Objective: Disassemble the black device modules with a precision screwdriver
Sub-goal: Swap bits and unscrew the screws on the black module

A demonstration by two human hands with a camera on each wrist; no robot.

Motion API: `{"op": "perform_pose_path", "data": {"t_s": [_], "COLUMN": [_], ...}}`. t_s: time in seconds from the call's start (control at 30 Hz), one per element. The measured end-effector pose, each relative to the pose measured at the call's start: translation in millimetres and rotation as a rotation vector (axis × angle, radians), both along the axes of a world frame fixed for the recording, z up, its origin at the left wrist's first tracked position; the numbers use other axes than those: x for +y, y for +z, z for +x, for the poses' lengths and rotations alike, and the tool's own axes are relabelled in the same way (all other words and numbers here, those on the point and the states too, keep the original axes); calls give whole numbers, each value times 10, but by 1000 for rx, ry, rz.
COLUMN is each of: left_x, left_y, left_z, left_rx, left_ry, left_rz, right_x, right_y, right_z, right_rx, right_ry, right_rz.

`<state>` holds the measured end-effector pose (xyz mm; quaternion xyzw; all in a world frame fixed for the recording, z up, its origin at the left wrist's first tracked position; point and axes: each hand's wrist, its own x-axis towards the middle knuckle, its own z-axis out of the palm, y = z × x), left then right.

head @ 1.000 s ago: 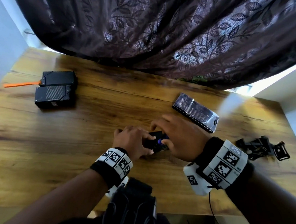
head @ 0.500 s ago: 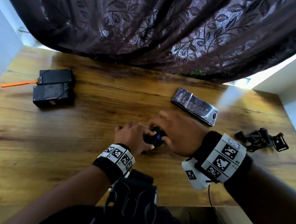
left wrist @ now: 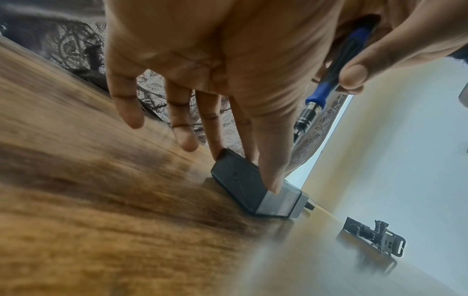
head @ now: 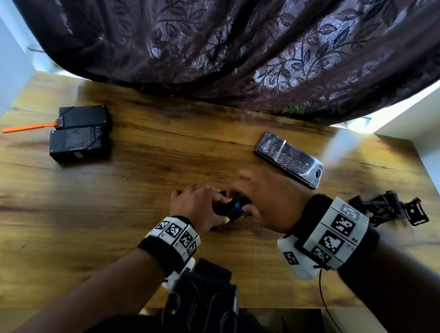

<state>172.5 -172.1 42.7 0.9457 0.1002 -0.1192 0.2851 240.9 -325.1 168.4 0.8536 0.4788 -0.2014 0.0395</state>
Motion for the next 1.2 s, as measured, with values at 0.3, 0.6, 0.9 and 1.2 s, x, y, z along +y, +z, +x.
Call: {"op": "perform_pose_path", "data": {"t_s": [0.3,0.6,0.9,1.2], "left_x": [-18,-18,15,0], "left_y": [-5,5,-23,-54], "left_z": [30,76,110,104], "left_rx": [-19,-12,-8,2], "left_ry": [-24,-40,-36,-20], "left_rz": [9,-17,-54,-48], "right_x": [70,28,137,141], "right_y": [-12,70,39,64], "right_z": [46,7,186,28], "right_rx": [-100,-163,-294,-224], "right_ry": [-34,225,464,334], "right_rz": [-133,17,-12,-248]}}
